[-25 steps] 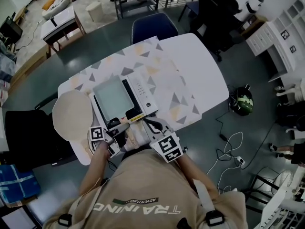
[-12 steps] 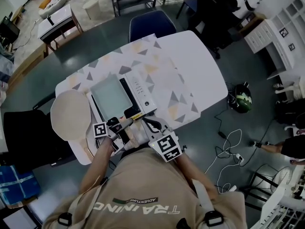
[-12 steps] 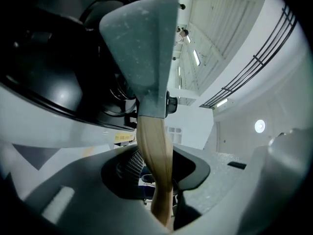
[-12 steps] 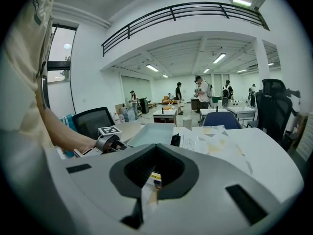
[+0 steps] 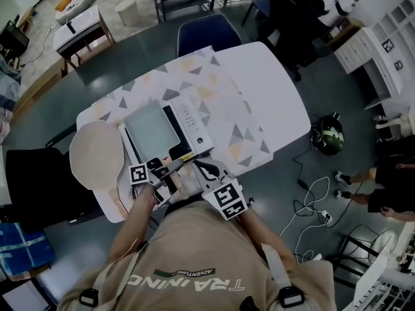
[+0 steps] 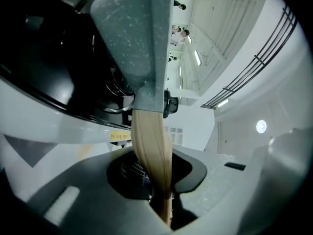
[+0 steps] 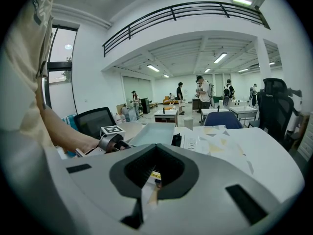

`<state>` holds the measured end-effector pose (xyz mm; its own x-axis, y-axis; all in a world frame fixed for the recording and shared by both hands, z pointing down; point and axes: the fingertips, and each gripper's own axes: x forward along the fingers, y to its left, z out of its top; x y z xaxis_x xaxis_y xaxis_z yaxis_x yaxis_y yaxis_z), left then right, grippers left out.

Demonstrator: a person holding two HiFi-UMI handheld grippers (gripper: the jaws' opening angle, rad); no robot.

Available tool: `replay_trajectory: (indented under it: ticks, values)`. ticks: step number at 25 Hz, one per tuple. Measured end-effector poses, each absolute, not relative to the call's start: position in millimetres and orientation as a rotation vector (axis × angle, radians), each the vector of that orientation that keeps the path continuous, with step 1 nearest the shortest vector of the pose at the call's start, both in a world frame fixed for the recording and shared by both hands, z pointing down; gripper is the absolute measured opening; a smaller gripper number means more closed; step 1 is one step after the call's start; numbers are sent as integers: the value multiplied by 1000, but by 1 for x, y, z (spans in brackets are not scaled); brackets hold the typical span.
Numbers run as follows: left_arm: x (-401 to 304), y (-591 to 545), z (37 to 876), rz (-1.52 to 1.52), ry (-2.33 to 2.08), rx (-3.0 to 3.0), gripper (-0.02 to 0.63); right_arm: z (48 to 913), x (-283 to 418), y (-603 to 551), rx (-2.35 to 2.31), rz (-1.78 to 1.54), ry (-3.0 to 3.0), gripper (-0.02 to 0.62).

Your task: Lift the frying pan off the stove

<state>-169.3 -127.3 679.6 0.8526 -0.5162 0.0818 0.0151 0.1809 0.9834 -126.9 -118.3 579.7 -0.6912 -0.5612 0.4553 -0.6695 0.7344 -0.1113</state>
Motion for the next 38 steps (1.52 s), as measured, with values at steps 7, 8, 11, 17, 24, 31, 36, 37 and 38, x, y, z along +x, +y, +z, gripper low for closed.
replay_trajectory:
  ticks: [7, 8, 11, 17, 24, 31, 36, 37, 38]
  values:
    - [-171, -125, 689, -294, -515, 1360, 67, 581, -123, -116, 943, 382, -2548, -3]
    - [-173, -123, 694, -283, -523, 1347, 67, 581, -122, -116, 945, 385, -2548, -5]
    - [-172, -125, 676, -296, -525, 1357, 67, 582, -117, -116, 953, 395, -2548, -3]
    - [-174, -121, 678, -214, -542, 1410, 67, 584, -119, -117, 939, 403, -2564, -5]
    - [-180, -110, 676, -189, -569, 1424, 69, 586, -122, -116, 904, 412, -2582, -5]
    - [-189, -106, 661, -151, -589, 1477, 81, 588, -128, -115, 857, 418, -2605, -3]
    - [-189, -106, 645, -124, -603, 1532, 83, 587, -125, -119, 850, 417, -2619, -3]
    - [-188, -107, 641, -125, -603, 1543, 83, 587, -124, -121, 851, 415, -2621, -5]
    - [-187, -108, 636, -131, -600, 1553, 83, 586, -122, -122, 853, 414, -2624, -3]
